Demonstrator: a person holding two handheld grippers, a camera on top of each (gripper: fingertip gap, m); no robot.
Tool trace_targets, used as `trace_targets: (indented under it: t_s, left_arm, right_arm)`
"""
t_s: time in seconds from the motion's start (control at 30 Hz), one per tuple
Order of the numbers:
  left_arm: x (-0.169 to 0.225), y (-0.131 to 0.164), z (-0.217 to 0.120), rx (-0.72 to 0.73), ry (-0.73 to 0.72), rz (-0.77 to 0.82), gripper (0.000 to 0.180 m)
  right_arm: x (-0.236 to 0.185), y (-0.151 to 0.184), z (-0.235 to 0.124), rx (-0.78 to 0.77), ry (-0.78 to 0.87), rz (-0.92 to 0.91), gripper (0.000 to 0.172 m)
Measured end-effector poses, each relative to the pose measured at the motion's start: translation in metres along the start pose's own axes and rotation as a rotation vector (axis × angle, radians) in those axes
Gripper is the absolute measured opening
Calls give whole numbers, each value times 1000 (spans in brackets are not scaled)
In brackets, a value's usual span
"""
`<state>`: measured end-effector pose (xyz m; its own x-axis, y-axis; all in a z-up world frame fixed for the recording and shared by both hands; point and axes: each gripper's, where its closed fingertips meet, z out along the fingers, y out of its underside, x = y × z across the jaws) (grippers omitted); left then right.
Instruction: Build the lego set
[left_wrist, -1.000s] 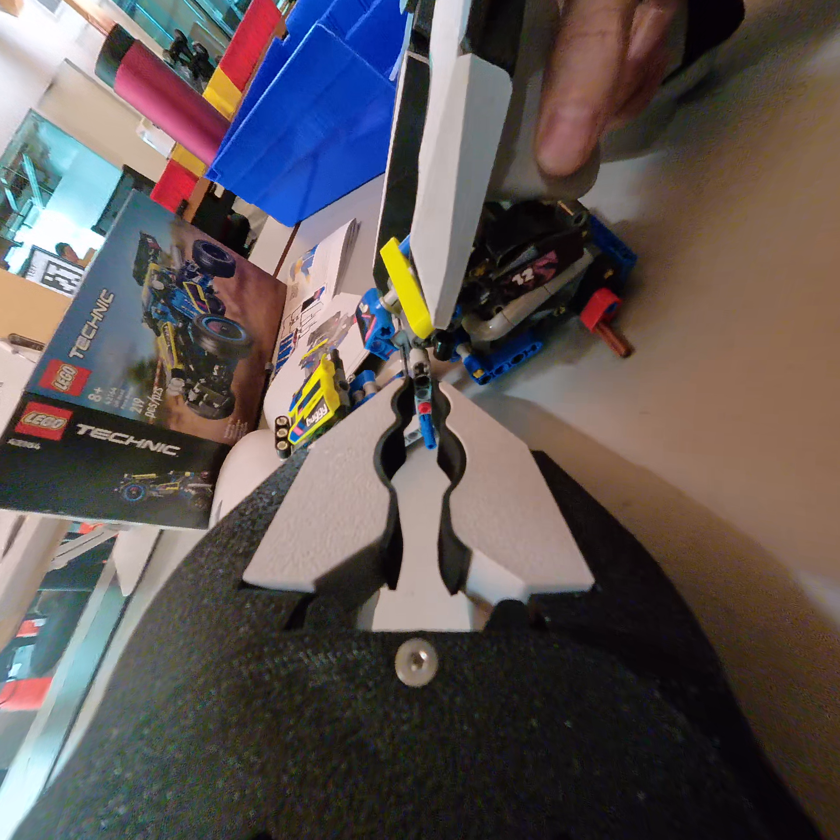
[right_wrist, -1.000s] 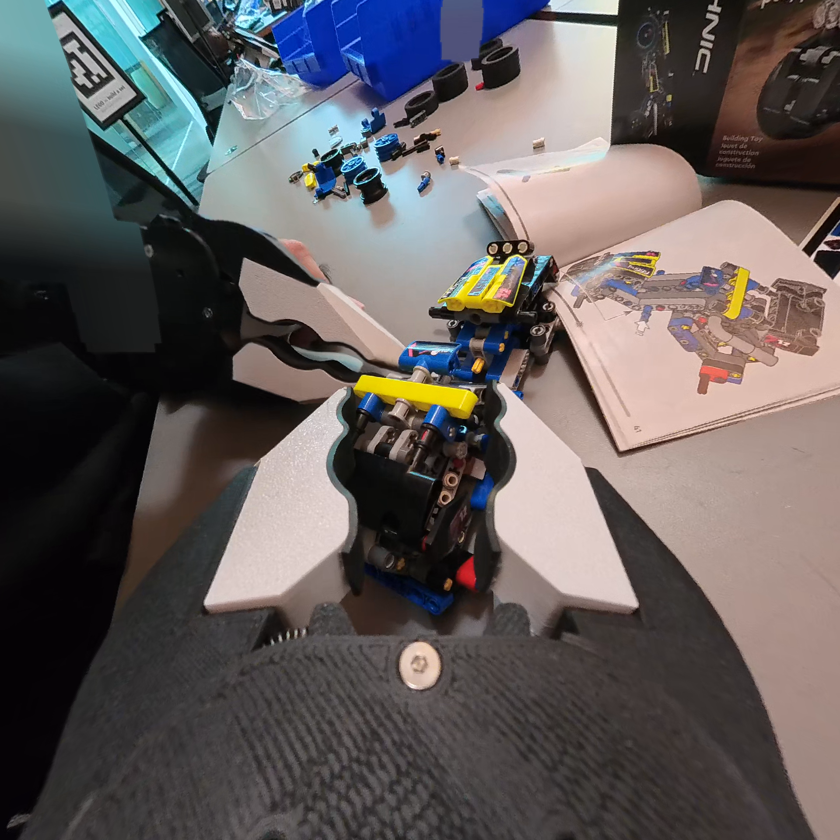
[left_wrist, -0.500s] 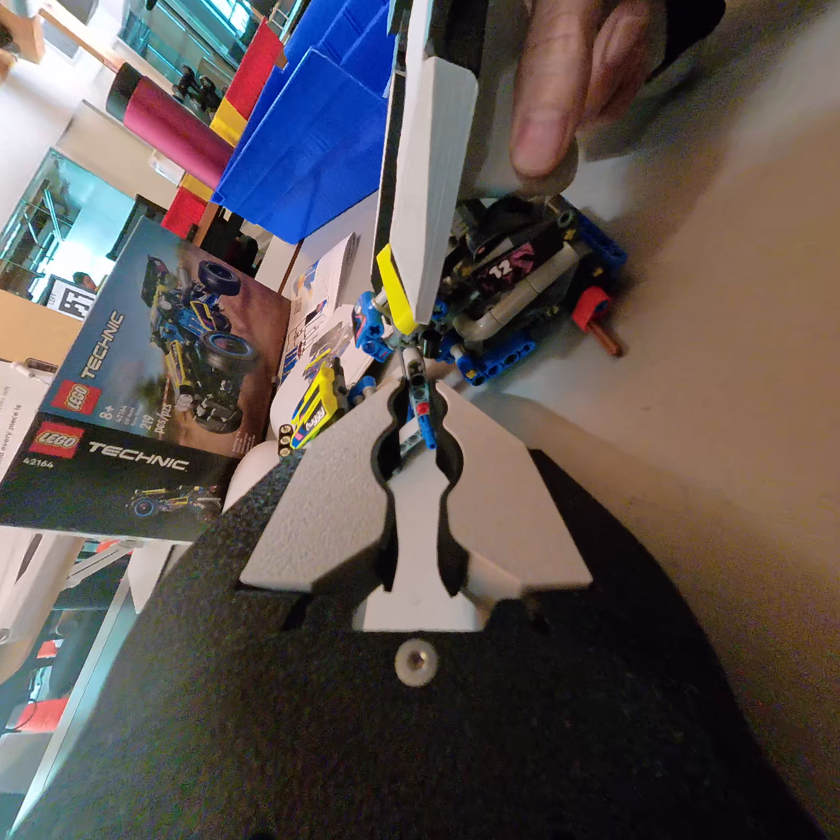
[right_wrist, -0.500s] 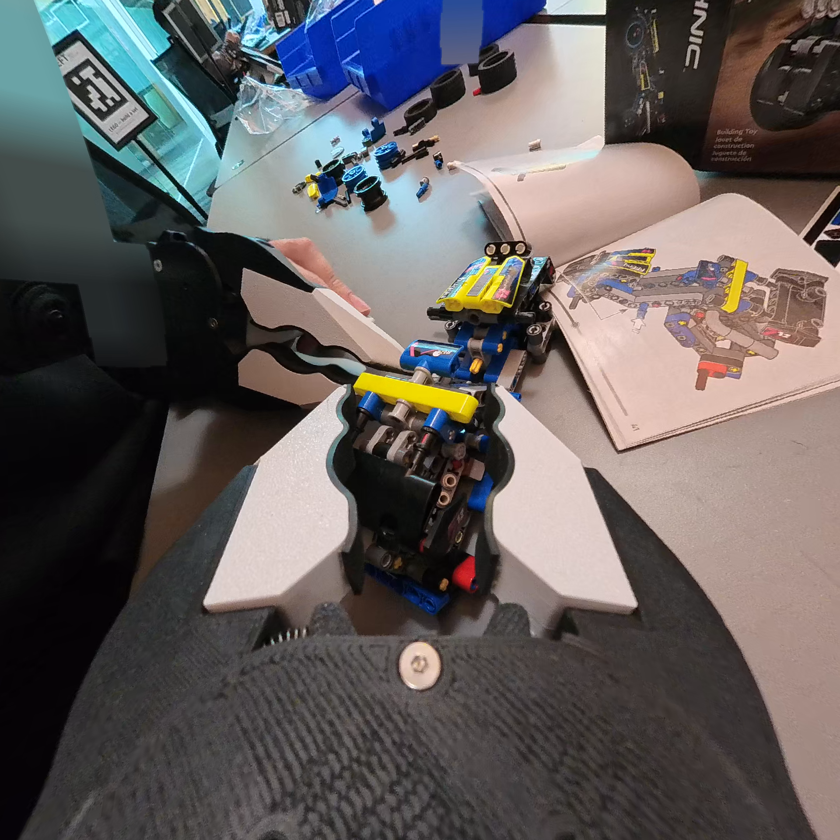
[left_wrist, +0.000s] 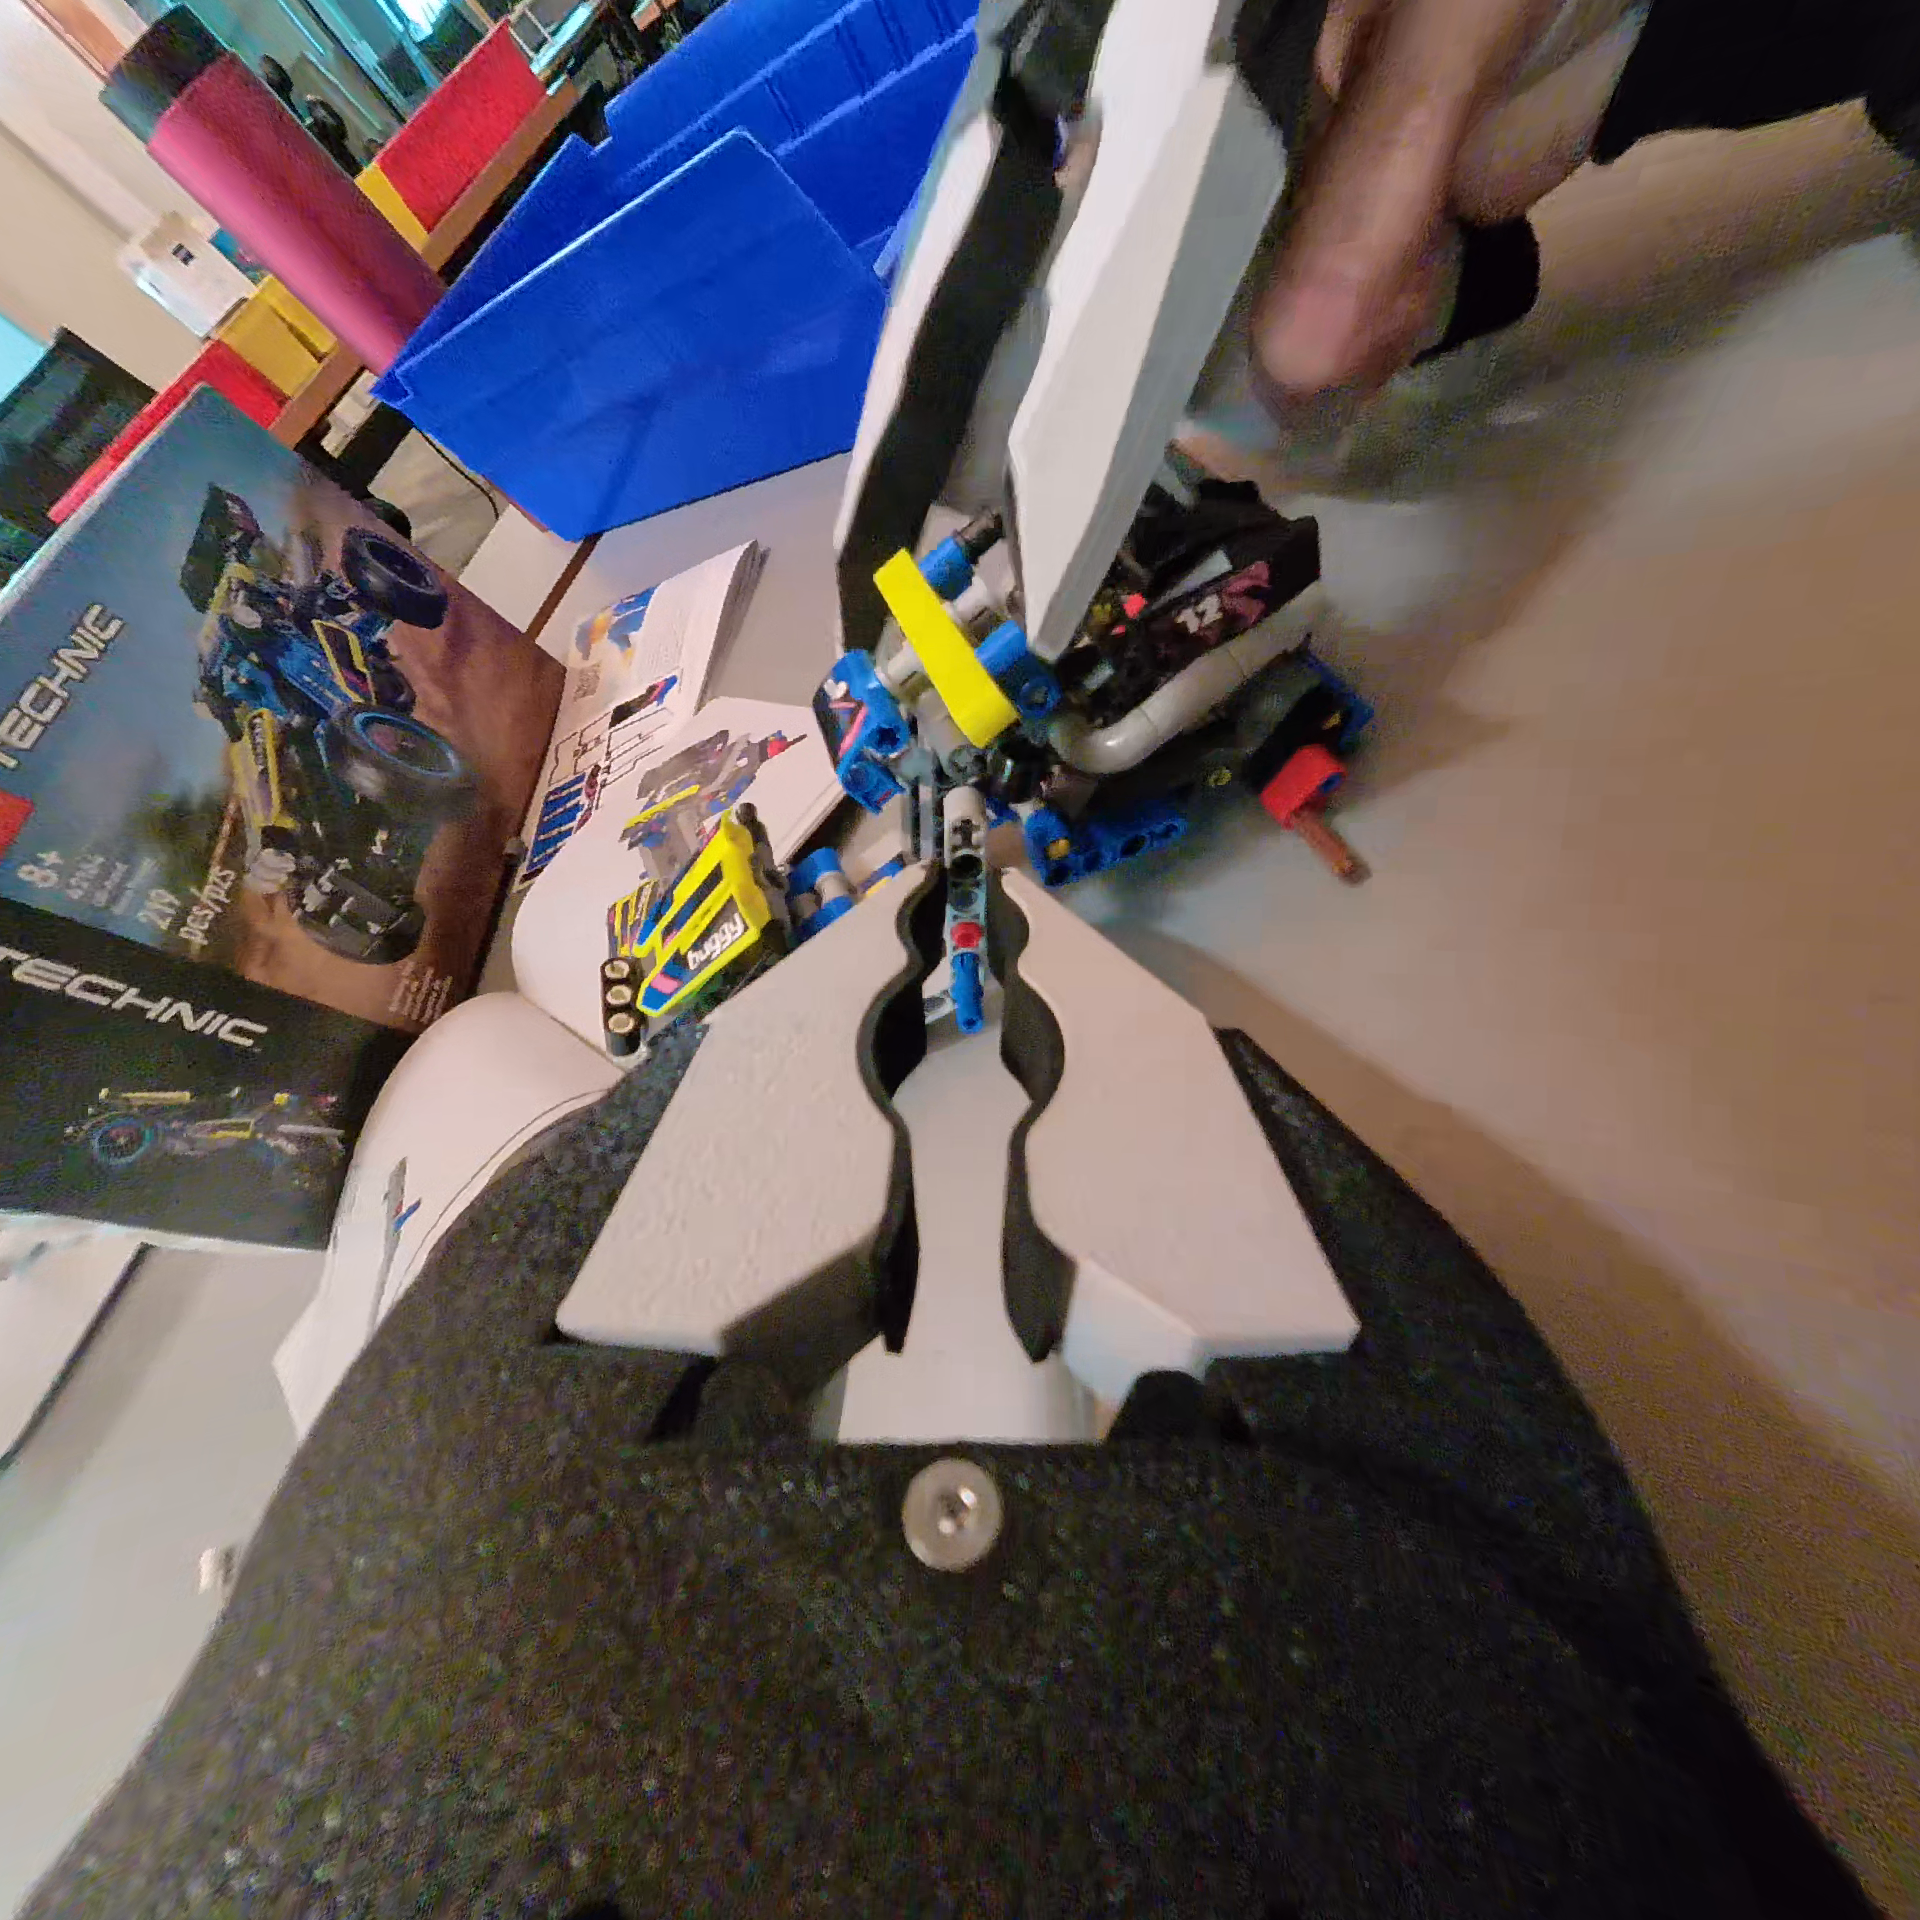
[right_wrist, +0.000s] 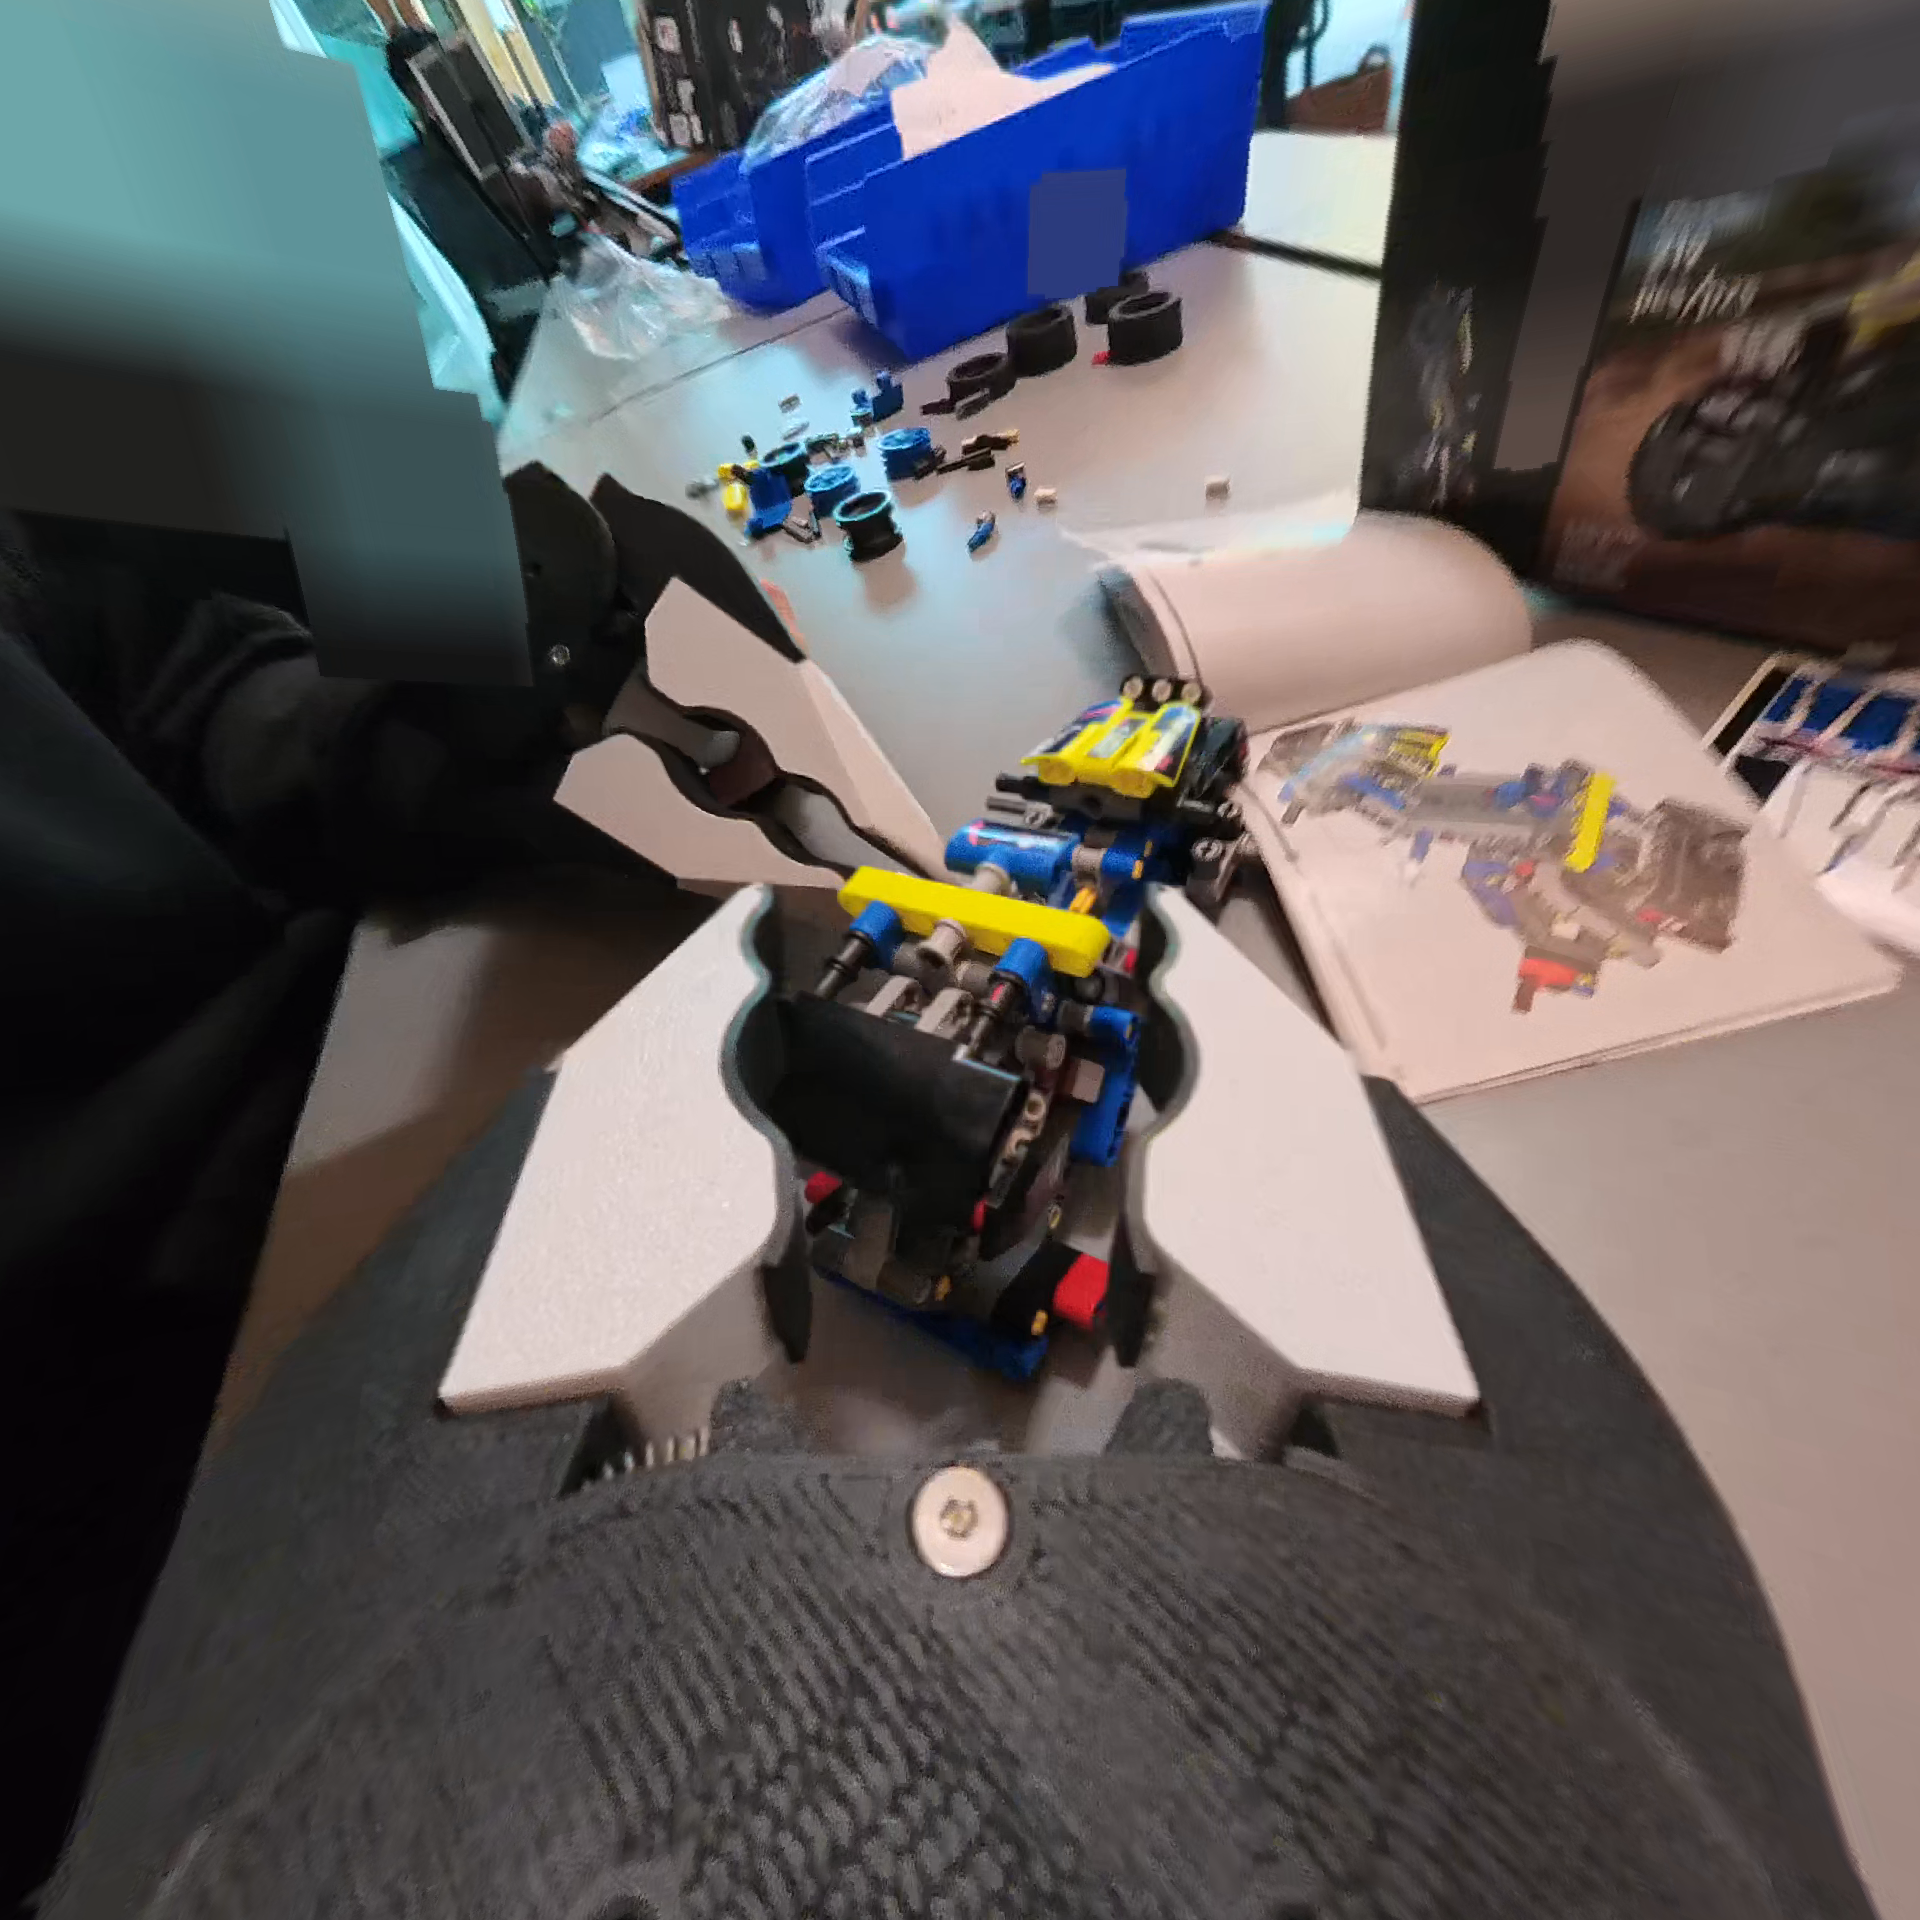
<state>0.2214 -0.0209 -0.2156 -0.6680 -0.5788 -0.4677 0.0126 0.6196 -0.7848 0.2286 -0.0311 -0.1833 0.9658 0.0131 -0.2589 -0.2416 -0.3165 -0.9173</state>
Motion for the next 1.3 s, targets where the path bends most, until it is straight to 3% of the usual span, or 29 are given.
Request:
trace_targets:
  t_s: [0.03, 0.07, 0.23, 0.4, 0.53, 0.93, 1.3]
  left_arm:
    - [0, 1, -1, -1, 2, 6, 4]
    - [0, 2, -3, 0, -2, 14, 4]
    - [1, 3, -11, 17, -24, 59, 4]
    - [2, -3, -19, 68, -15, 61, 4]
    - [3, -4, -22, 84, -9, 64, 4]
    - [5, -5, -25, 110, 0, 76, 4]
    - [7, -7, -30, 130, 36, 47, 4]
  right_arm:
    - [-3, -3, -3, -20, 23, -53, 74]
    - [-6, -5, -6, -56, 51, -114, 70]
    - [-24, -20, -7, -214, 239, -546, 39]
    - [-30, 3, 21, -386, 246, -788, 29]
    - [-40, 8, 29, -403, 190, -849, 12]
    - [-35, 11, 31, -461, 222, -972, 5]
    - [-37, 13, 33, -452, 205, -962, 5]
